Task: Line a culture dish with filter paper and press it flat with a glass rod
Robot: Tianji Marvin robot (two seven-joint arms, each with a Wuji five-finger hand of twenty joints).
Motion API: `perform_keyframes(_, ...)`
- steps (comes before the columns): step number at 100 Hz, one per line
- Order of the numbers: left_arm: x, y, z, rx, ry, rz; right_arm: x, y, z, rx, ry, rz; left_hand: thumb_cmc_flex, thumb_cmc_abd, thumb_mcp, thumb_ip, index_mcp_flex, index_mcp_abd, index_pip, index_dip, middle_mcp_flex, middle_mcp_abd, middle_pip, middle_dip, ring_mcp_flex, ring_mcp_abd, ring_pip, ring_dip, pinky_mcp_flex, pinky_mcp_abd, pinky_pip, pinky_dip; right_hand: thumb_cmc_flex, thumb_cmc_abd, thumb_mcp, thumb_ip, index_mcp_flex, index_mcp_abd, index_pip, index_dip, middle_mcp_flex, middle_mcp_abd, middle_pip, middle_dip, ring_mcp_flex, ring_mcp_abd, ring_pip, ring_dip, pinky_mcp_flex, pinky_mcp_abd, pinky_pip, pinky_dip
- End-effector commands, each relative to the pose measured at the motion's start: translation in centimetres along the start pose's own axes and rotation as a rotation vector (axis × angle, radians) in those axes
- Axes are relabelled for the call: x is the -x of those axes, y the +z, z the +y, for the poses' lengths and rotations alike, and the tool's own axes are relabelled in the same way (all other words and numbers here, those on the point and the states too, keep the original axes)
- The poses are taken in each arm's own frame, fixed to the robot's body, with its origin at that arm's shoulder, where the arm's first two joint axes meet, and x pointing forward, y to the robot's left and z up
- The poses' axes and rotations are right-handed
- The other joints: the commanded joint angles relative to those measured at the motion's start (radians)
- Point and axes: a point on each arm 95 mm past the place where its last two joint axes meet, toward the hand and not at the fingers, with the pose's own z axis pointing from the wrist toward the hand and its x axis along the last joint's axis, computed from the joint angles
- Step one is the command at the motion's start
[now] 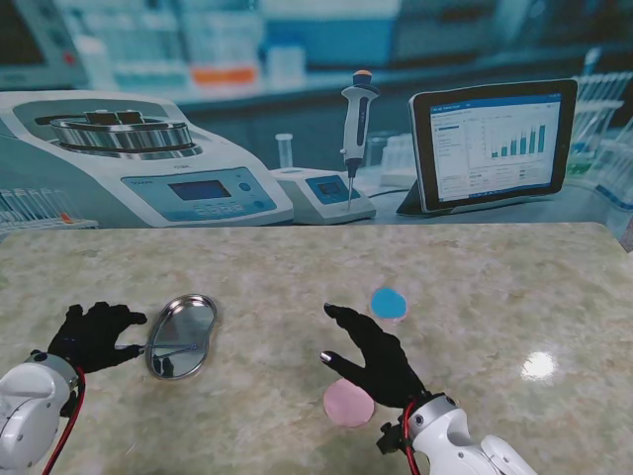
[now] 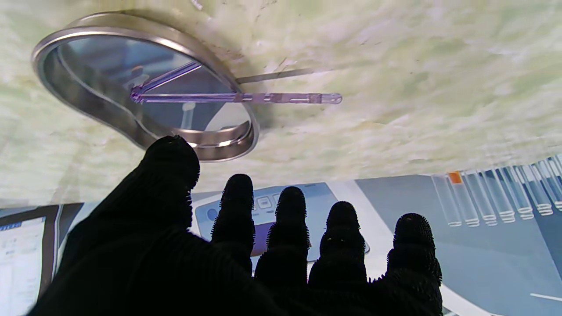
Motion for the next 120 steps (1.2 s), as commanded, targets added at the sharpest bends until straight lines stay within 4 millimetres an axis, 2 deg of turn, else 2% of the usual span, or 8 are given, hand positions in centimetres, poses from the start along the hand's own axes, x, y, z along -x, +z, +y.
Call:
perform_keyframes(1, 0.3, 0.3, 0.3, 0.023, 0.016, -0.007, -0.3, -0.2, -0.3, -0.008, 0.009, -0.001, -0.013, -0.025, 0.058, -0.024, 0.013, -0.018, 0.021, 0.015, 0.016, -0.004, 0.014, 0.012, 0.023, 0.016, 0.024, 0.029, 0.008, -0.003, 0.077, 0.052, -0.019, 0.009, -0.009, -0.021, 0.009, -0.025, 0.004, 0.015, -0.035, -0.045, -0.019, 0.009, -0.016, -0.037, -0.025, 0.019, -0.012, -0.024, -0.016, 0.022)
perform_keyframes(17, 0.4, 1.4, 0.7, 0.044, 0.046, -0.022, -0.3, -0.1, -0.3, -0.012, 0.006, -0.001, 0.019, -0.062, 0.131, -0.031, -0.025, -0.035, 0.004, 0.007, 0.015, -0.018, 0.030, 0.014, 0.040, 0.019, 0.091, 0.076, 0.018, -0.011, 0.198, 0.085, -0.017, 0.003, -0.008, -0.022, 0.009, -0.024, 0.005, 0.021, -0.035, -0.043, -0.018, 0.010, -0.016, -0.036, -0.025, 0.019, -0.011, -0.024, -0.015, 0.026)
perform_keyframes(26, 0.4, 1.8, 1.0, 0.057, 0.062, -0.027, -0.4, -0.1, -0.3, -0.013, 0.006, -0.002, 0.030, -0.075, 0.153, -0.035, -0.029, -0.036, 0.009, 0.008, 0.017, -0.024, 0.039, 0.014, 0.035, 0.018, 0.133, 0.087, 0.010, -0.015, 0.245, 0.082, -0.016, 0.002, -0.008, -0.022, 0.009, -0.026, 0.006, 0.026, -0.034, -0.043, -0.017, 0.010, -0.016, -0.037, -0.025, 0.019, -0.011, -0.024, -0.015, 0.027)
perform_keyframes(52, 0.5, 2.3, 1.6, 0.080, 0.086, -0.045, -0.4, -0.1, -0.3, -0.015, 0.006, -0.002, 0.007, -0.086, 0.187, -0.041, 0.047, -0.010, 0.097, 0.053, 0.066, -0.014, 0.072, 0.031, 0.039, 0.024, 0.206, 0.075, 0.006, -0.007, 0.336, 0.053, -0.016, 0.001, -0.007, -0.022, 0.008, -0.024, 0.007, 0.037, -0.034, -0.044, -0.016, 0.010, -0.016, -0.037, -0.025, 0.018, -0.010, -0.024, -0.014, 0.031)
perform_keyframes(80, 0.7, 2.6, 2.2, 0.093, 0.070, -0.049, -0.4, 0.0, -0.3, -0.024, 0.005, 0.000, -0.019, -0.067, 0.176, -0.044, 0.096, -0.015, 0.149, 0.081, 0.110, 0.000, 0.084, 0.041, 0.067, 0.038, 0.233, 0.076, 0.013, 0.008, 0.368, 0.046, -0.013, -0.007, -0.005, -0.023, 0.007, -0.024, 0.010, 0.054, -0.034, -0.043, -0.013, 0.010, -0.015, -0.036, -0.024, 0.018, -0.009, -0.024, -0.014, 0.035)
perform_keyframes(106, 0.6, 2.9, 2.7, 0.098, 0.071, -0.056, -0.5, 0.0, -0.3, -0.027, 0.005, 0.001, 0.011, -0.050, 0.165, -0.044, 0.117, -0.020, 0.155, 0.087, 0.132, 0.004, 0.088, 0.045, 0.085, 0.041, 0.251, 0.077, 0.024, 0.013, 0.398, 0.042, -0.012, -0.010, -0.005, -0.024, 0.006, -0.024, 0.013, 0.073, -0.033, -0.042, -0.009, 0.012, -0.014, -0.037, -0.021, 0.020, -0.008, -0.025, -0.012, 0.038)
perform_keyframes(120, 0.5, 3.0, 2.8, 0.097, 0.068, -0.056, -0.4, 0.1, -0.3, -0.027, 0.004, -0.001, 0.058, -0.016, 0.105, -0.041, 0.152, -0.022, 0.167, 0.100, 0.161, 0.013, 0.092, 0.050, 0.105, 0.047, 0.280, 0.085, 0.029, 0.021, 0.449, 0.034, -0.011, -0.011, -0.004, -0.024, 0.005, -0.023, 0.014, 0.083, -0.033, -0.041, -0.007, 0.012, -0.014, -0.035, -0.019, 0.020, -0.008, -0.024, -0.011, 0.039)
